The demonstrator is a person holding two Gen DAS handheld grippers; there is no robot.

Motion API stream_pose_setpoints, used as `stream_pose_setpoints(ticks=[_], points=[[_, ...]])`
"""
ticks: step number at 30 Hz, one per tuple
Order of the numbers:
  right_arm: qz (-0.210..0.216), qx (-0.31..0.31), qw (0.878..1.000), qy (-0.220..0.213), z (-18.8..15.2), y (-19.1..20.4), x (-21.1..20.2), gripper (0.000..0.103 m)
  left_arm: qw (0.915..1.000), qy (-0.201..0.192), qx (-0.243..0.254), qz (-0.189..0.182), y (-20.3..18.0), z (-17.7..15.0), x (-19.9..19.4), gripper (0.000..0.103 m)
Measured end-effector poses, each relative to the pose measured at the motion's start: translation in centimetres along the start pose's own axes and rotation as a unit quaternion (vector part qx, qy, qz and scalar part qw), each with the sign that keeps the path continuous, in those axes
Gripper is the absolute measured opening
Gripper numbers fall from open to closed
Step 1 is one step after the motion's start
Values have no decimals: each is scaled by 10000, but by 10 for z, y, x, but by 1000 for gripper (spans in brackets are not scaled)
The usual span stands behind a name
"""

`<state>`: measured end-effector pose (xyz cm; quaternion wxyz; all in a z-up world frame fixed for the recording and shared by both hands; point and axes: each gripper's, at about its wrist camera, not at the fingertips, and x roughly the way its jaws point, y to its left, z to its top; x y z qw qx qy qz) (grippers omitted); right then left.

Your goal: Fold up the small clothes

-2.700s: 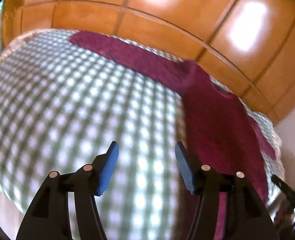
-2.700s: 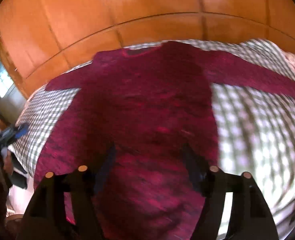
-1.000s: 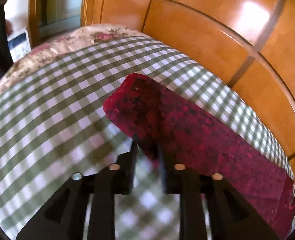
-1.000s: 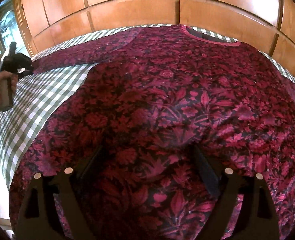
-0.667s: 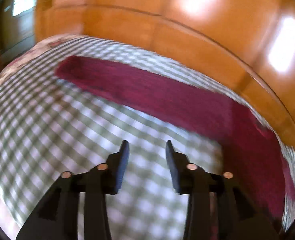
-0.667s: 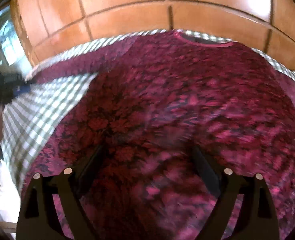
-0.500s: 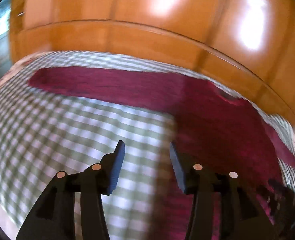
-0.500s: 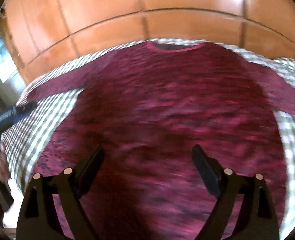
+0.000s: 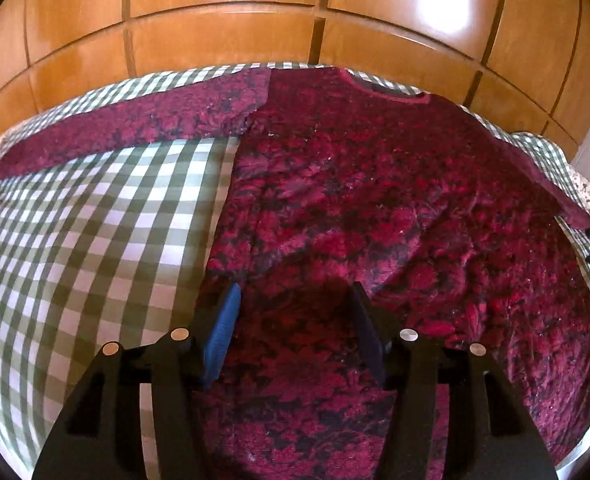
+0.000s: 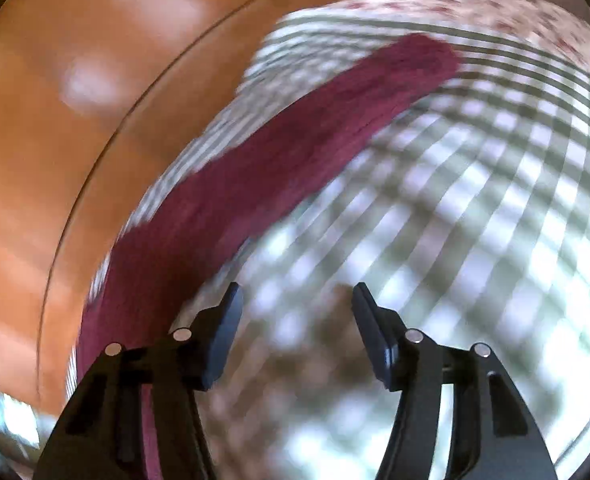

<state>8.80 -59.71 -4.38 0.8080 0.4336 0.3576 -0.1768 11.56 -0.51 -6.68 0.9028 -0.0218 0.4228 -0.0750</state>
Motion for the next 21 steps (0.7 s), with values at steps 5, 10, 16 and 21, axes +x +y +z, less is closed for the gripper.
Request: stream_pose_setpoints(ticks=[5,10,16,21], points=[[-77,631,9977,-216,51,-14,30,52,9999,13,73,74,-6,-4,4,59],[-258,817,9959,-302,78,-26,49,27,9998,23,99,148,-8,-3,7,60],[-901,399,9939,-493,88,-37,42,8,9997,91,139,170,-10,-2,9,61],[-1132,135,9922,-506,84,-33,47,9,9997,86,168,172,-9,-2,11,64]])
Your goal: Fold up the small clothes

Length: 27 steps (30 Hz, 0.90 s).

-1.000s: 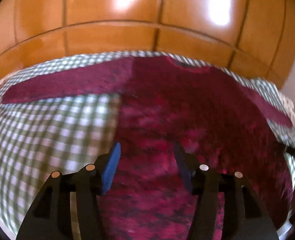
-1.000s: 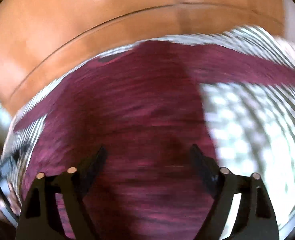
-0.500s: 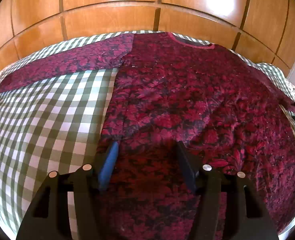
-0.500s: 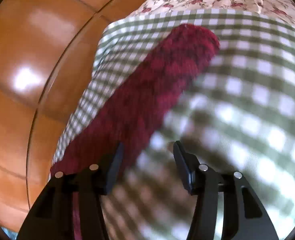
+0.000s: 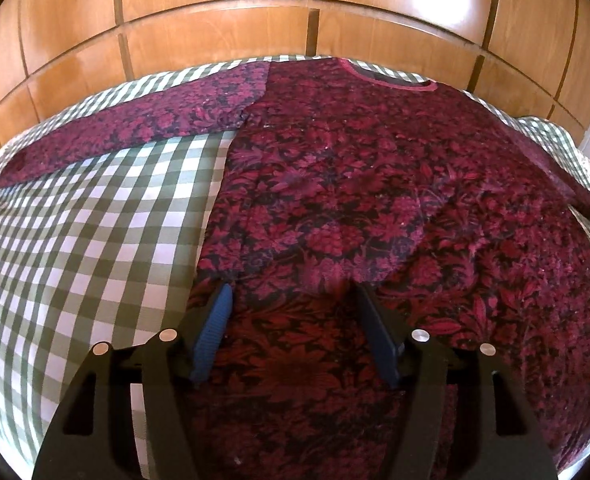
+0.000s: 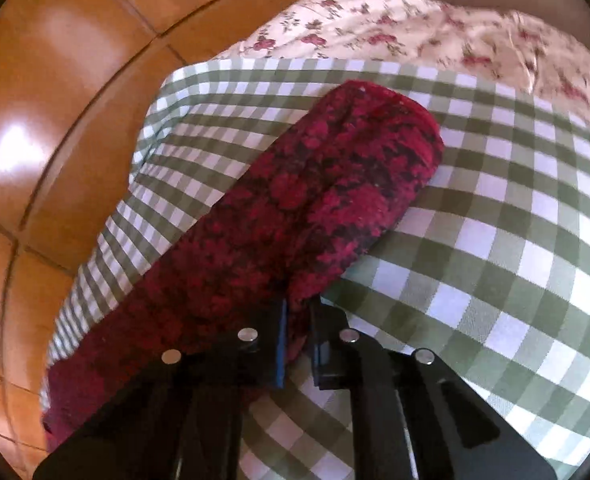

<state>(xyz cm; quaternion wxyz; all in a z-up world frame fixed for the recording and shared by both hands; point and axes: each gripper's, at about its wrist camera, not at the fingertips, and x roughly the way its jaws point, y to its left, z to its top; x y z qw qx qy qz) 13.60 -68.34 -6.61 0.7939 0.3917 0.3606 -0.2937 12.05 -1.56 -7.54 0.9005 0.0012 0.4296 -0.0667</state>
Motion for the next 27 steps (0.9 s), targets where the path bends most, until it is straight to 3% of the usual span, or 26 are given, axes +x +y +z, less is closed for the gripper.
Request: stream_pose_setpoints(ticks=[5,7,12,16,23,24,26,27], points=[[-114,-594,9981,-85,3,31,-14,9,9999,-19,-69,-87,3,1,-3,65],[29,-1022,9944,-286,-1,55,-29,9,9997,0,-113,-196,4,2,-6,70],[767,-2289,9693,-473,-38,151,-71,9,9991,-34,-245,-356,7,2,-17,70],[1495,-3206,9351,-200,-102,234,-88,9,9982,-109,-304,-506,9,4,-28,70],[2278,-4510,8590,826,-267,355,-85,9,9954,-120,-538,-778,16,12,-36,69],[2289,-4589,8536,913,-282,364,-83,12,9951,-106,-565,-810,17,15,-36,69],[2272,-4693,8458,1132,-303,378,-76,28,9941,-96,-608,-895,20,23,-37,69],[2283,-4704,8447,1142,-306,379,-76,48,9934,-103,-637,-944,21,26,-37,69]])
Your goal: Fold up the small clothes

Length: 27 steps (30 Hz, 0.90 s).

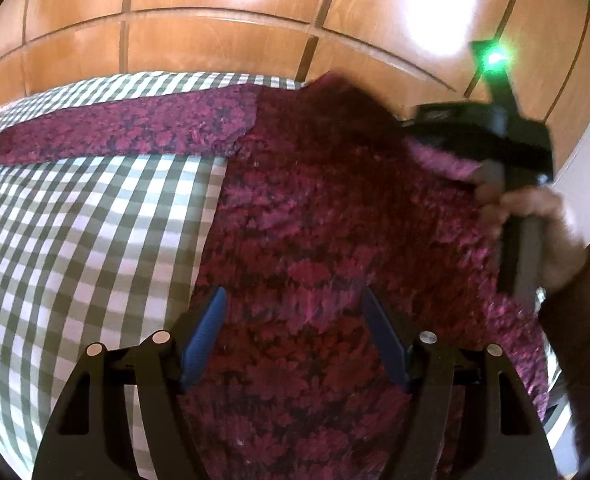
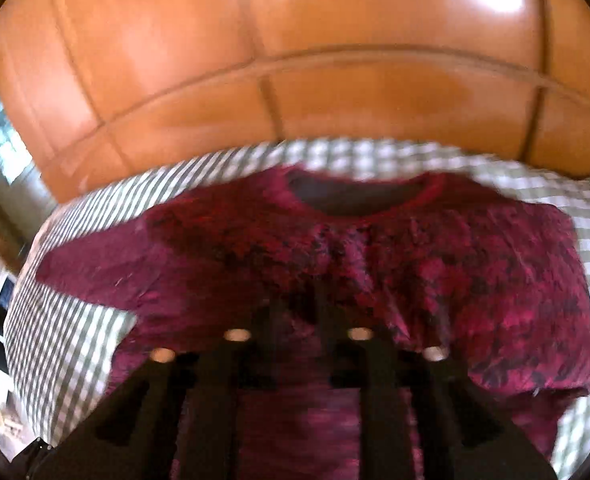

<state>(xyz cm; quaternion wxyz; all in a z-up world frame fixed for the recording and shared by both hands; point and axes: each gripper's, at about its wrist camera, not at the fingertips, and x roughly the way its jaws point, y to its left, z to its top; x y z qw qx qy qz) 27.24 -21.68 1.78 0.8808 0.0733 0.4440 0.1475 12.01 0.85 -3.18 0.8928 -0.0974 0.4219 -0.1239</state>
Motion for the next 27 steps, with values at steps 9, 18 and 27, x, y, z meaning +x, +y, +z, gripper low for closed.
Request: stream_pose_setpoints(ticks=[9,18,27], points=[[571,356,9976,-182,-57,-32,-68,84,9939,138,-765,-782,15,48,23,69],[195,1520,9867,-536,-104,-131,-135,82,9956,239,-756,-509,5,115,90,69],[54,2105,9746,-760,-81,-173,-131,63,9931,593,-920,-418,8,149,148,9]])
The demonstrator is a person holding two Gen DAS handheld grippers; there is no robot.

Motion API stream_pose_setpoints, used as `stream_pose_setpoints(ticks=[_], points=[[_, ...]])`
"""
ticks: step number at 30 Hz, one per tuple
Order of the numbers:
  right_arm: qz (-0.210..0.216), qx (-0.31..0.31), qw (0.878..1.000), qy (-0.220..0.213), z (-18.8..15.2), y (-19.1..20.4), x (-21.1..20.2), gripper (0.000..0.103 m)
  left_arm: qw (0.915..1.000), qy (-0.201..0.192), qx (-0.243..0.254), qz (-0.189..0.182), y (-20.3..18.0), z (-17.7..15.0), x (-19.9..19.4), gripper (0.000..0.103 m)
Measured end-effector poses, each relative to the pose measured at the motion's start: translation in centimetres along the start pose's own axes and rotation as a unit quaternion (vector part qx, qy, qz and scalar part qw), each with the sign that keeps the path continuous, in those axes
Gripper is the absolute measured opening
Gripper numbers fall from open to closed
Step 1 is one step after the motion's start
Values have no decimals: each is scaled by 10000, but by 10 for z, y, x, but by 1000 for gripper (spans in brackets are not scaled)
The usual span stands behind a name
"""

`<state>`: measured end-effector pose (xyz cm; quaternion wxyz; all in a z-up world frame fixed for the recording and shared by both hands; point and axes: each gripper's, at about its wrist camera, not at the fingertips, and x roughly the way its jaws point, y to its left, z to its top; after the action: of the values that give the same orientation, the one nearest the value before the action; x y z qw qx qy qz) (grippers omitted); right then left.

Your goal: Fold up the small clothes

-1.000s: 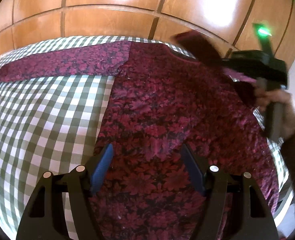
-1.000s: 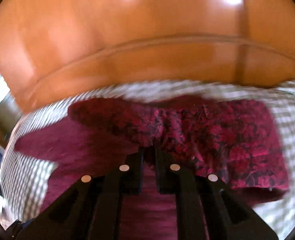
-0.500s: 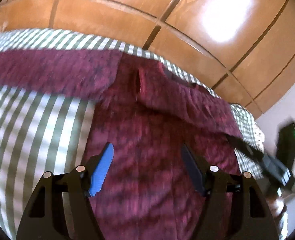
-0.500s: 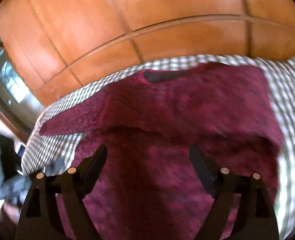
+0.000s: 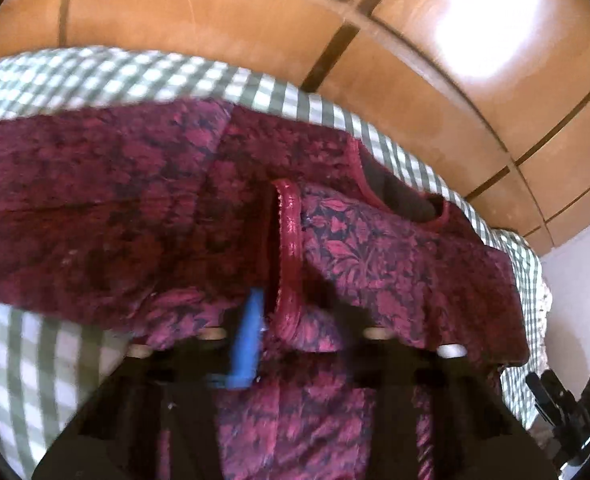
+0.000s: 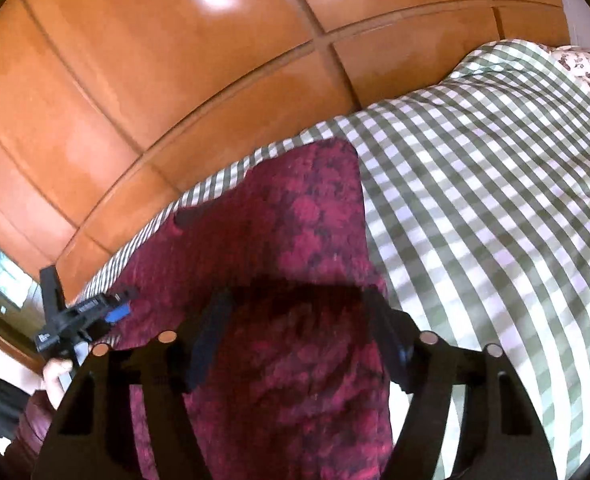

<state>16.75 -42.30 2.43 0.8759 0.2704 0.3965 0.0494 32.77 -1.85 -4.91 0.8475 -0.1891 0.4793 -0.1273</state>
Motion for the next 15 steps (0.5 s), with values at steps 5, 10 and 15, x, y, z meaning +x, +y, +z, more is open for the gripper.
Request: stream_pose_setpoints(ticks=[5,10,15], points=[[-43,-136,9996,225,3,13,32,61,9986,-496,25,-161,7,-3,-36,4],[-211,-444,9972,562,-9,31,71,61,9973,-643,112,339,32,0,-52,1],[-525,-800,9930,691,-14,41,80,61,9951,-472,431,761,28,-9,-37,1]])
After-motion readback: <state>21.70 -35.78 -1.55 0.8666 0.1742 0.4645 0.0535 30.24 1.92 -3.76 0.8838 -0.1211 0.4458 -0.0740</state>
